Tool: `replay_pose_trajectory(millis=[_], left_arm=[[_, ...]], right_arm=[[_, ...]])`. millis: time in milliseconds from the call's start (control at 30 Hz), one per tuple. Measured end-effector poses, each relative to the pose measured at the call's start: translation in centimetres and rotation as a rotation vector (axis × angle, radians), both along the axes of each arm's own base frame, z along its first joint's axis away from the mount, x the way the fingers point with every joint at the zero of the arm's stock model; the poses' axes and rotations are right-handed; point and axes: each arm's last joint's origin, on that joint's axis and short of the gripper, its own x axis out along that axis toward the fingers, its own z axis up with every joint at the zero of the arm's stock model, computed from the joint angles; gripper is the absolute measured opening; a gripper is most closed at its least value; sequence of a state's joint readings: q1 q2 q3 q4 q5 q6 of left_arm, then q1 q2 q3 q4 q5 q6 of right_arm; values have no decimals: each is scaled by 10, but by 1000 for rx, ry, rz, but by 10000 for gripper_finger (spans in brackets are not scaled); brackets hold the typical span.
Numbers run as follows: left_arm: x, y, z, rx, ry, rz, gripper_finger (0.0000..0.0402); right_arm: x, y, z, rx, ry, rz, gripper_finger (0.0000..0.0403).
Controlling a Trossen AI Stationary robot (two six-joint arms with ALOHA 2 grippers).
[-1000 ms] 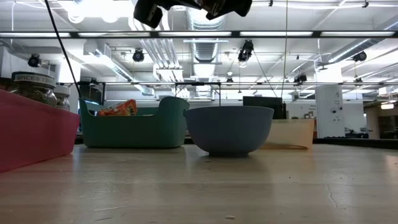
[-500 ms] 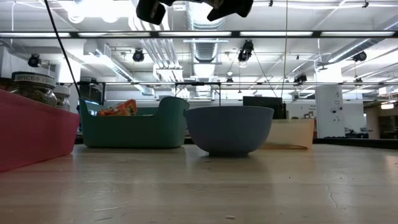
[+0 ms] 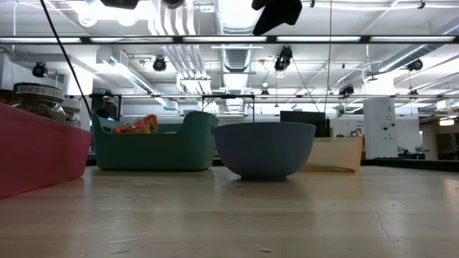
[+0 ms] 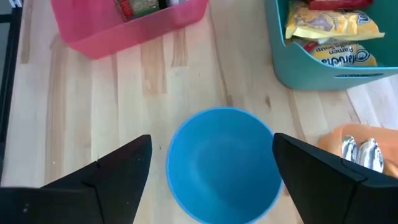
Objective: Pick & Place Food Item
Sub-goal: Put the brown spice bottle into the pink bin
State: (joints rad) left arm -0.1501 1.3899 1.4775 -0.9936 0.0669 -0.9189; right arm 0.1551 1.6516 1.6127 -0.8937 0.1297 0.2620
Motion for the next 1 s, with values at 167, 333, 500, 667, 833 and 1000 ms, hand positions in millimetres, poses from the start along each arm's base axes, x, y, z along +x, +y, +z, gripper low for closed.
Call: replay_pose_trajectory(millis=[167,333,500,667,833,1000], left_arm=[[-22,-27,-8,79,165,-96,161],[-37,-68,-19,125,212,-231,161],[-53,-112,-30,231,223,-376,161],[-62,-147,-54,317,329,-492,161],[-58,-172,-83,353,451,-588,161],[-52,-184,-108,362,556,-670,161]], right_arm=[[-1,0,-1,-3,11,0,331],[-1,0,-1,-7,14,4,331],[-1,0,-1,-72,19,90,331],[-1,0,-1,-103,20,132,331],[-1,0,0,-94,13,121,331],[-1,0,0,-95,13,121,331]])
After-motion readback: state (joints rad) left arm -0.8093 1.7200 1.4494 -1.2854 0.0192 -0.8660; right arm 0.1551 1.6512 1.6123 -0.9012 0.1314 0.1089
